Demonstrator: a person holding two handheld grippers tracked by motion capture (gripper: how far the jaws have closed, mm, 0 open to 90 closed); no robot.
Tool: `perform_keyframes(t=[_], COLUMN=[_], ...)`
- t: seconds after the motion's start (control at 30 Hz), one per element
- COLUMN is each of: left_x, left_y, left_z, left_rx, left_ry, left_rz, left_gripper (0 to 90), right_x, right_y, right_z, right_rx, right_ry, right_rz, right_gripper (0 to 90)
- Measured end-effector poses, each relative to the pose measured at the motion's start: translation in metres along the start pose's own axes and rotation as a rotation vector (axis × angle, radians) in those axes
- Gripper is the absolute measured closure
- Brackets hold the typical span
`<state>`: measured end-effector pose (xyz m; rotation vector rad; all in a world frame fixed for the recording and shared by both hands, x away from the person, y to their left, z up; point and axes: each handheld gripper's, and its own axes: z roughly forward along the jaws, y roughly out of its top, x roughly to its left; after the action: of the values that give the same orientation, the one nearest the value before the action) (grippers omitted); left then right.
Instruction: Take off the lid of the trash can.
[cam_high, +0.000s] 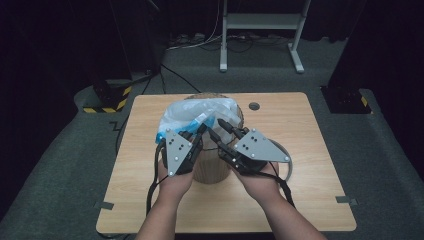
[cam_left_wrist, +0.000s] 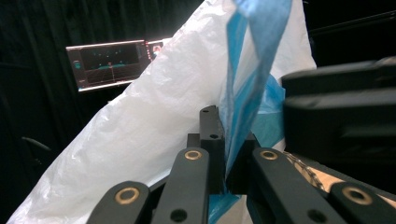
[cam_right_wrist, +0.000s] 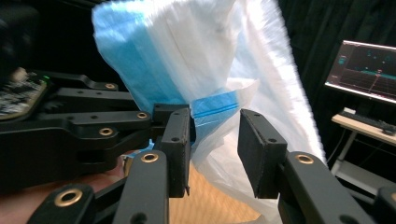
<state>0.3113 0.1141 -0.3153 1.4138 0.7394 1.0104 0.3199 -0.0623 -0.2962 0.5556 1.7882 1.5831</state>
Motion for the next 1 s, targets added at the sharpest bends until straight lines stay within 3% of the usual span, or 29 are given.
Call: perform_keyframes(t=[0.03,0.1,0.13,0.2,0.3,0.47,0.57,0.63,0.67,0.73,0.8,1.0], left_x=[0.0,0.001,0.002,0.004,0.009,0.024,0.039,0.047,0.049,0.048,0.043,0.007], left_y=[0.0,-0.001,-0.001,-0.002,-0.002,0.001,0.004,0.004,0.002,-0.003,-0.011,-0.03], left_z=[-0.001,-0.005,-0.007,-0.012,-0.021,-0.029,-0.035,-0.039,-0.041,-0.046,-0.054,-0.08], left_rx=[0.0,0.002,0.002,-0.001,-0.022,-0.052,-0.076,-0.075,-0.066,-0.055,-0.035,-0.052], left_ry=[-0.002,-0.021,-0.029,-0.029,-0.024,0.036,0.098,0.105,0.108,0.086,0.05,-0.02], left_rz=[0.01,0.011,0.012,0.01,-0.001,-0.006,-0.026,-0.044,-0.029,-0.011,-0.023,-0.025], left_gripper=[87.6,84.0,79.7,69.6,61.9,68.8,65.8,63.4,61.2,57.7,53.0,44.3], right_x=[0.0,-0.002,-0.003,-0.007,-0.011,-0.022,-0.037,-0.049,-0.055,-0.064,-0.068,-0.064], right_y=[0.0,-0.002,-0.002,-0.002,-0.002,-0.009,-0.022,-0.032,-0.036,-0.041,-0.042,-0.038], right_z=[0.001,0.002,0.001,0.0,0.0,-0.006,-0.009,-0.011,-0.012,-0.013,-0.011,-0.004], right_rx=[0.001,-0.001,-0.013,-0.011,-0.004,0.006,0.042,0.068,0.077,0.089,0.092,0.086], right_ry=[0.002,-0.005,-0.016,-0.028,-0.059,-0.105,-0.15,-0.183,-0.193,-0.205,-0.212,-0.199], right_rz=[0.0,0.012,0.016,0.026,0.011,0.016,0.029,0.043,0.05,0.074,0.07,0.055], right_gripper=[67.3,88.0,89.8,90.0,90.0,89.9,89.9,89.9,89.9,89.9,89.9,89.8])
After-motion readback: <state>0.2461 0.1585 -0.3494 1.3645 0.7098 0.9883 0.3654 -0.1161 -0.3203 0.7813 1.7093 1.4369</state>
